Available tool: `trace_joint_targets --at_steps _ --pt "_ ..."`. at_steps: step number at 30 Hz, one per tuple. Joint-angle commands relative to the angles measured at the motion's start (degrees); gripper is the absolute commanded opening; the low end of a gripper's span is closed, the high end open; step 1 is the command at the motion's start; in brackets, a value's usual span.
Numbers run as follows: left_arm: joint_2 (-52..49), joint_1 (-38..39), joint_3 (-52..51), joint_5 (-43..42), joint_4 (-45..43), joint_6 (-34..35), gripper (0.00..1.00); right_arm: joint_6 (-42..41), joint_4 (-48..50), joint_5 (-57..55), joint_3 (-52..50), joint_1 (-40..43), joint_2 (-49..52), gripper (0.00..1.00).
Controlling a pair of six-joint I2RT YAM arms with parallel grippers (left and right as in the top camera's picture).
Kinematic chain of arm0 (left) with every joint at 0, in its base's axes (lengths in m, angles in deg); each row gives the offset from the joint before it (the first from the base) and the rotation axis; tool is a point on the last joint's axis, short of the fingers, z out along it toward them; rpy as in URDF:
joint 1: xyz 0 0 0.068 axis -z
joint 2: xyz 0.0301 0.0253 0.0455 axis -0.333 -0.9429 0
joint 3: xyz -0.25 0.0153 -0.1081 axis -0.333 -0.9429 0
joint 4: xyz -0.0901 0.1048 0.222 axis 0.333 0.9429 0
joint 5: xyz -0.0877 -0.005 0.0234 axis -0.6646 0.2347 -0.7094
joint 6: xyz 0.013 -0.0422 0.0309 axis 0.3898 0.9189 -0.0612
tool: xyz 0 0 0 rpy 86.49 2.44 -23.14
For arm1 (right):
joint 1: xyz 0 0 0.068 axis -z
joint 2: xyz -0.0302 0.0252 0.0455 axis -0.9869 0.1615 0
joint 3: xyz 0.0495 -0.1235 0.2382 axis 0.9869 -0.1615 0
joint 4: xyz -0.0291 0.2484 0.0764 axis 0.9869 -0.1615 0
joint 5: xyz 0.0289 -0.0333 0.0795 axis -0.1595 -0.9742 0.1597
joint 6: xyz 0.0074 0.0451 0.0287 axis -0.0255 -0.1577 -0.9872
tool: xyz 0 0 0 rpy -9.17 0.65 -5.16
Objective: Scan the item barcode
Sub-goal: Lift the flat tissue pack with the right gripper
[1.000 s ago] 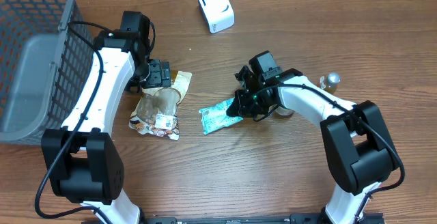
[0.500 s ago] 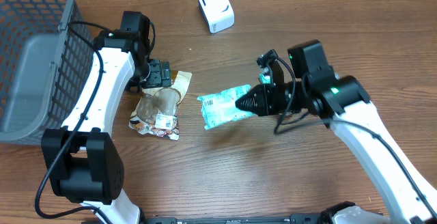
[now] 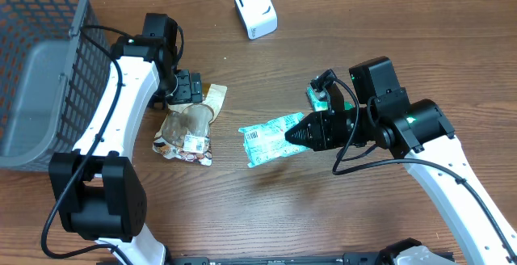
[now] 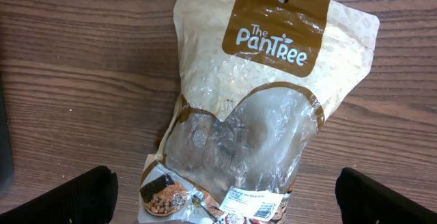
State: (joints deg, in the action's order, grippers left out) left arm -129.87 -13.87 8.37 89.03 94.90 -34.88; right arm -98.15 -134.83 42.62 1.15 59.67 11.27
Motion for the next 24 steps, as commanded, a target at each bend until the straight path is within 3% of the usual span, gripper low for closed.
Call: trace_joint_targets --at_steps 1,24 --pt "-0.7 -0.1 -0.2 -0.6 -0.1 -1.1 1.00 0.4 0.2 1.0 1.0 0.1 -1.0 0.04" --pt "-0.7 -0.1 -0.2 -0.6 -0.1 -1.1 1.00 0.2 0.4 1.2 1.0 -3.8 -1.0 0.04"
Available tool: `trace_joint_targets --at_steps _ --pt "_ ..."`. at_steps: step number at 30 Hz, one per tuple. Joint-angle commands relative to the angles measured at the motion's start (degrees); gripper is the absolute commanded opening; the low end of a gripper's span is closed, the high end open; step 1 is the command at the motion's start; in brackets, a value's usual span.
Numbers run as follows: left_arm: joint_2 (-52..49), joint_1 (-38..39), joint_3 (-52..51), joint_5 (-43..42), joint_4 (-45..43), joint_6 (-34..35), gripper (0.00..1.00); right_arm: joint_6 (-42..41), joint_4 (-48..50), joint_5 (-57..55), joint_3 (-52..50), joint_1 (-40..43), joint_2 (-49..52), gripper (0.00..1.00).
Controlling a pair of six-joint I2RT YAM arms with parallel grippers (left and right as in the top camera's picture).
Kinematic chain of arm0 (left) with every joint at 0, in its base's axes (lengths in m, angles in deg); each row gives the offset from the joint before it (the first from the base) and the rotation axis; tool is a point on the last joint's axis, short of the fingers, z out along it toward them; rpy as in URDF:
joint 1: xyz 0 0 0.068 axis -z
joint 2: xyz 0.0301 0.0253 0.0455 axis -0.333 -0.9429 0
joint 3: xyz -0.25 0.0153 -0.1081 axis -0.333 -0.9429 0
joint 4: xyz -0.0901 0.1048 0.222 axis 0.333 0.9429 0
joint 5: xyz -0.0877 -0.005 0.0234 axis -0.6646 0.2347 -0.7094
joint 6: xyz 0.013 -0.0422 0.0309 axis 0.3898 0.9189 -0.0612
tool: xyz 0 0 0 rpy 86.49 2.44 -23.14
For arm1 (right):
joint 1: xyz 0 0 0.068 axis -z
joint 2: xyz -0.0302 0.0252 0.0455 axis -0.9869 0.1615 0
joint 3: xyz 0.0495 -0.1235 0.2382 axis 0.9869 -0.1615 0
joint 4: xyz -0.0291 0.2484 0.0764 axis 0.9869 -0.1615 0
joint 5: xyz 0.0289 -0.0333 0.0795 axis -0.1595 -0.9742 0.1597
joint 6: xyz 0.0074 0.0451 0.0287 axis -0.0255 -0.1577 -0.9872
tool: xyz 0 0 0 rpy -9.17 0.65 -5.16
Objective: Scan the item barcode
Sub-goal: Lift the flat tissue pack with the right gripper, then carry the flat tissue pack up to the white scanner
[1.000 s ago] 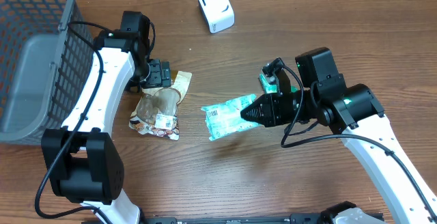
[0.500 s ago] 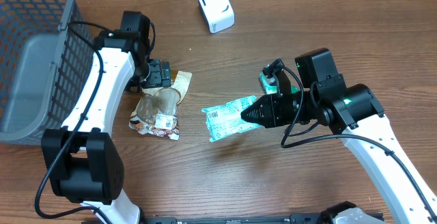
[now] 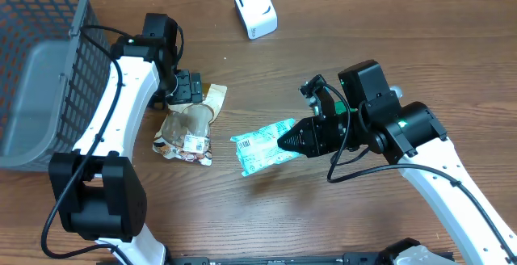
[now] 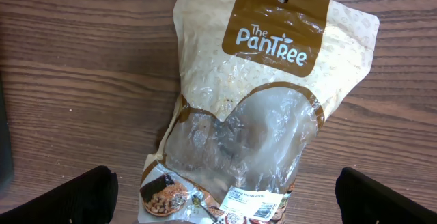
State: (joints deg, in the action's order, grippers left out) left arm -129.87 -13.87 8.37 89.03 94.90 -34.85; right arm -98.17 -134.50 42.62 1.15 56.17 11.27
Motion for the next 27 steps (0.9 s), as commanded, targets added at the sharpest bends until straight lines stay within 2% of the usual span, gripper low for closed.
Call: trace_joint_targets --at_steps 1,27 --pt "-0.7 -0.1 -0.2 -0.6 -0.1 -1.1 1.00 0.2 -0.1 1.2 1.0 -0.3 -1.0 0.04" --pt "-0.7 -0.1 -0.2 -0.6 -0.1 -1.1 1.00 2.2 -3.0 -1.4 1.0 -0.3 -1.0 0.04"
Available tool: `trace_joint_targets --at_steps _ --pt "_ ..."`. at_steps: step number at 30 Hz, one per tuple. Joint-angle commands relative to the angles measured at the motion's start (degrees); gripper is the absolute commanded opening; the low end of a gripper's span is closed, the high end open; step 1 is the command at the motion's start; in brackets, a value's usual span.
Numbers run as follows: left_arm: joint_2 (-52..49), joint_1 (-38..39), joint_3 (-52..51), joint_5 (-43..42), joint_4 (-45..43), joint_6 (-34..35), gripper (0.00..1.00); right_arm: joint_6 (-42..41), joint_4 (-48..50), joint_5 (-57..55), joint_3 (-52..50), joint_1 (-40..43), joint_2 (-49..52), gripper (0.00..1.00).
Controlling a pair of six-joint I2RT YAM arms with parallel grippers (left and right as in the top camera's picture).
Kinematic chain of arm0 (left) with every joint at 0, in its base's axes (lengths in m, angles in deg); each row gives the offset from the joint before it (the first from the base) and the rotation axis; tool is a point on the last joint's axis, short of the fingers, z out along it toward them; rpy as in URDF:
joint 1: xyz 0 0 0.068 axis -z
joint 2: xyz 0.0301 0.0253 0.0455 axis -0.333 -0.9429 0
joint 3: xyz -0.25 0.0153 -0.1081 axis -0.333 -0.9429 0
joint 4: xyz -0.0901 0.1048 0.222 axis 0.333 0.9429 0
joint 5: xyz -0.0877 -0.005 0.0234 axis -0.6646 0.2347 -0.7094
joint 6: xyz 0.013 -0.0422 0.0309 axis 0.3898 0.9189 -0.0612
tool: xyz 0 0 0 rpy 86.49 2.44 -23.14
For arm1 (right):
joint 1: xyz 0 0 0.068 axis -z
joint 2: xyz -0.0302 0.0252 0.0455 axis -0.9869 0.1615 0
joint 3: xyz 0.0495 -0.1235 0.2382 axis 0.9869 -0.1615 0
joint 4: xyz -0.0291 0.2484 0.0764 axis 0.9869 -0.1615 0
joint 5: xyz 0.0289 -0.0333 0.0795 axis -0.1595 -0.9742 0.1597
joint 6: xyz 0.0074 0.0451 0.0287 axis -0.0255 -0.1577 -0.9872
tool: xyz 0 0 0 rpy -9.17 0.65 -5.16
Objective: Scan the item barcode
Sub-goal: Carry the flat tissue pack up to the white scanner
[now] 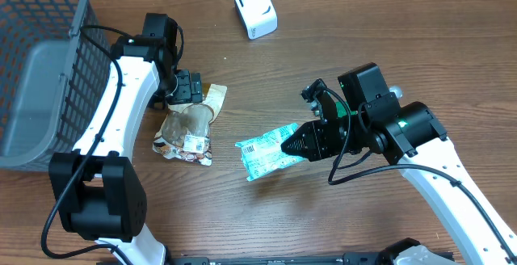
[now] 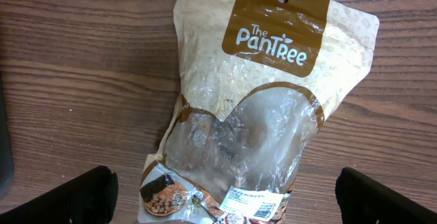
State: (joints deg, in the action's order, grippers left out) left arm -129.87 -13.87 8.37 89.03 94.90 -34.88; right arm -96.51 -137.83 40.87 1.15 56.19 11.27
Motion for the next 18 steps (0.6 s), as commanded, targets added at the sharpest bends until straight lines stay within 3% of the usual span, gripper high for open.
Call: trace_joint_targets --at_steps 1,18 --pt "-0.7 -0.1 -0.2 -0.6 -0.1 -1.1 1.00 0.5 0.3 0.3 1.0 -0.3 -1.0 0.04" --pt "-0.7 -0.1 -0.2 -0.6 -0.1 -1.1 1.00 1.4 0.7 -3.3 0.0 -0.3 -1.0 0.04"
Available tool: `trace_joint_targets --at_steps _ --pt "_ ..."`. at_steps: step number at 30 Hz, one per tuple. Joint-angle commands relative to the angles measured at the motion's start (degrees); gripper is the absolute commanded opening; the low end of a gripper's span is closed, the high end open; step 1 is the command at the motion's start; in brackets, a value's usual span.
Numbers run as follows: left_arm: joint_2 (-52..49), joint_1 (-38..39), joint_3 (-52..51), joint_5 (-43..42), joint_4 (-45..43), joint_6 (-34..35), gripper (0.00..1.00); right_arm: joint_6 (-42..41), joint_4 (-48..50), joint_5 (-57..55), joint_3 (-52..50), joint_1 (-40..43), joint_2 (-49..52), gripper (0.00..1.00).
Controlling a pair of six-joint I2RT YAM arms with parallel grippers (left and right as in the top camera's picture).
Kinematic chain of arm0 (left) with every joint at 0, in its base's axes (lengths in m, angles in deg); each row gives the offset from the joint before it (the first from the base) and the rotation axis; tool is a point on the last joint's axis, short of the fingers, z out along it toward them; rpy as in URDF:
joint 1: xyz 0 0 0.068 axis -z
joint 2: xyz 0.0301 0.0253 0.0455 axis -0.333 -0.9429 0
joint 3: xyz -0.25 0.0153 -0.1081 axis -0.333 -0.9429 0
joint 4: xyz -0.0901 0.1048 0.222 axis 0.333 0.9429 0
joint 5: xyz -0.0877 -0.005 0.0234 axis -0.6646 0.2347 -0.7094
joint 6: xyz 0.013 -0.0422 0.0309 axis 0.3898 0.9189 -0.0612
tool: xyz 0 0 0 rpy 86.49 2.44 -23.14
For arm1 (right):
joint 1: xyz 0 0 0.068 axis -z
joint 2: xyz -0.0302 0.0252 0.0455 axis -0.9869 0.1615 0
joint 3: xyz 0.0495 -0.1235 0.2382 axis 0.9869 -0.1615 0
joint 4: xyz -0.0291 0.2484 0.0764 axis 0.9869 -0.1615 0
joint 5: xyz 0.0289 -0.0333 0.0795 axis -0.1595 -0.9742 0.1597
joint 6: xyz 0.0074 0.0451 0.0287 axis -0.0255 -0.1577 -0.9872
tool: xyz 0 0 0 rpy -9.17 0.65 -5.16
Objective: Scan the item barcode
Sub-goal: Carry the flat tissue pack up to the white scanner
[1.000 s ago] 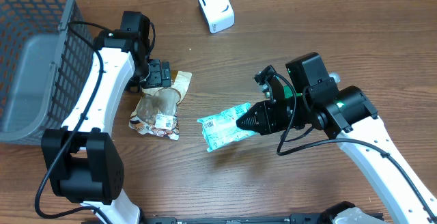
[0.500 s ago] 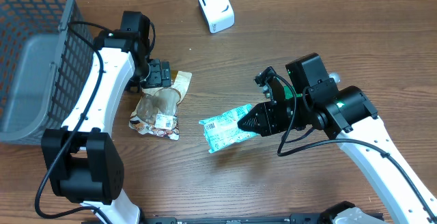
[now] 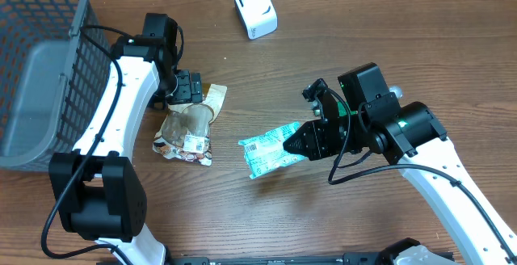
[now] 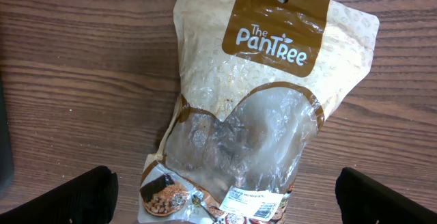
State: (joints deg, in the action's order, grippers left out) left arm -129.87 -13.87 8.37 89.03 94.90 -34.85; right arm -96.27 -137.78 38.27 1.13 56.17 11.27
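A teal-and-white packet (image 3: pixel 269 146) with a barcode label at its left end hangs over the table's middle, and my right gripper (image 3: pixel 297 143) is shut on its right end. The white scanner (image 3: pixel 255 9) stands at the table's far edge. A cream-and-brown "The PanTree" pouch (image 3: pixel 187 126) lies flat on the wood; in the left wrist view the pouch (image 4: pixel 252 108) fills the frame, a white label at its lower end. My left gripper (image 3: pixel 191 86) hovers open above the pouch's top, its fingertips (image 4: pixel 65 195) wide apart on either side.
A grey wire basket (image 3: pixel 36 63) occupies the far left. A small green-and-white box (image 3: pixel 320 95) lies beside the right arm. Bare wooden tabletop (image 3: pixel 242 216) stretches along the front.
My right gripper, with the teal packet, has shifted very slightly to the right. The left arm and the pouch have not moved.
My right gripper held the teal packet near the table's middle. Then it stood further left with the packet, then a little lower and back right, and now slightly right again. The left gripper stayed open above the pouch throughout.
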Motion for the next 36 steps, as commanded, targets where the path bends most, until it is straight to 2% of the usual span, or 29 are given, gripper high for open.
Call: trace_joint_targets --at_steps 1,8,11,21,25,30,36 --pt "-0.7 -0.1 -0.2 -0.6 -0.1 -1.1 1.00 1.6 0.8 -0.7 0.0 -0.3 -1.0 0.04" --pt "-0.7 -0.1 -0.2 -0.6 -0.1 -1.1 1.00 2.6 0.4 -1.0 0.2 -0.3 -1.0 0.04" --pt "-0.7 0.0 -0.2 -0.6 -0.1 -1.1 1.00 3.3 -2.6 -5.5 3.0 -0.3 -0.2 0.03" --pt "-0.7 0.0 -0.2 -0.6 -0.1 -1.1 1.00 6.3 -15.8 -25.9 33.7 -0.3 14.5 0.03" --pt "-0.7 0.0 -0.2 -0.6 -0.1 -1.1 1.00 10.5 -12.3 -30.7 39.8 -0.3 19.9 0.04" --pt "-0.7 0.0 -0.2 -0.6 -0.1 -1.1 1.00 14.2 -2.3 -37.2 39.7 -0.3 24.5 0.04" --pt "-0.7 0.0 -0.2 -0.6 -0.1 -1.1 1.00 17.4 4.9 -44.8 39.6 -0.4 31.3 0.04"
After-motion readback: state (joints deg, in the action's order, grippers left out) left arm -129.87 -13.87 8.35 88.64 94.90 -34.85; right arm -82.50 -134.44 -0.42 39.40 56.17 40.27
